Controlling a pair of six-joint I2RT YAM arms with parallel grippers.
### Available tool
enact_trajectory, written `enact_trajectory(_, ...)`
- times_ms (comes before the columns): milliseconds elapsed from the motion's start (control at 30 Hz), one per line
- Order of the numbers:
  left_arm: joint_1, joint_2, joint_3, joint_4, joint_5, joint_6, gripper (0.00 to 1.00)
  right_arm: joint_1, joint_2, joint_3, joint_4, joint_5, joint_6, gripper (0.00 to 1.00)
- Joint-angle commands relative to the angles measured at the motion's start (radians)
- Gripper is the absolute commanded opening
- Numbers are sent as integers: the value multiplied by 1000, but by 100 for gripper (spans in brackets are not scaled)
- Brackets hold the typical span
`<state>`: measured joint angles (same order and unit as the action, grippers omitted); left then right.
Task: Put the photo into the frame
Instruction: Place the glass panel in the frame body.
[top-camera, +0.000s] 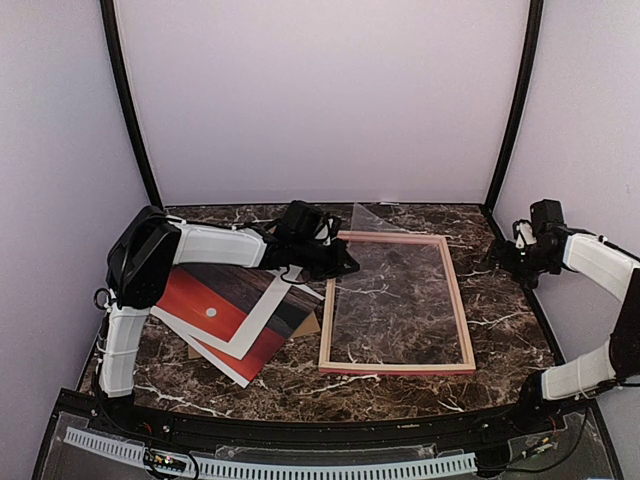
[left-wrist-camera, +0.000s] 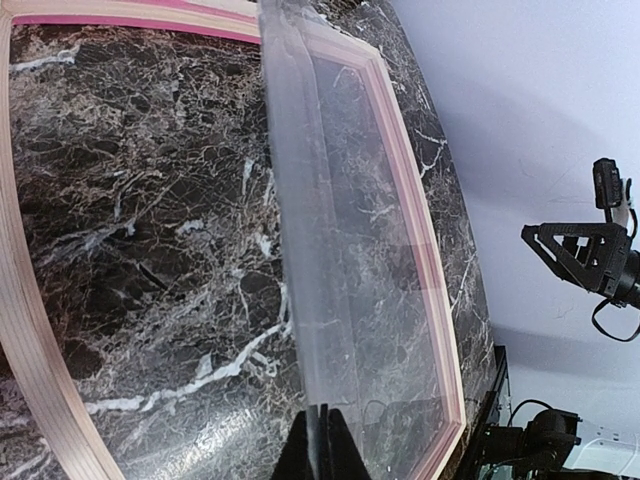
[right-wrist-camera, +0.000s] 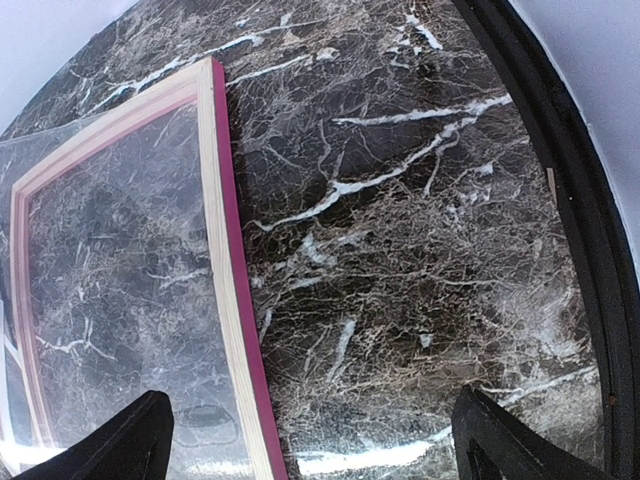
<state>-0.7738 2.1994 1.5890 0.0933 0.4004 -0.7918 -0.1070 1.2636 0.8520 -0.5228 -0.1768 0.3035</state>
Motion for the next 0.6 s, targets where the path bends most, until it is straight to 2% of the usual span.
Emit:
enact_trajectory(0,5,-6,23,-16,-3,17,0,4,8,-11,19,-8,-10,99)
enact_trajectory(567,-7,-14,-6,-3,-6,-16,0,8,13,-12,20,-8,-11,99)
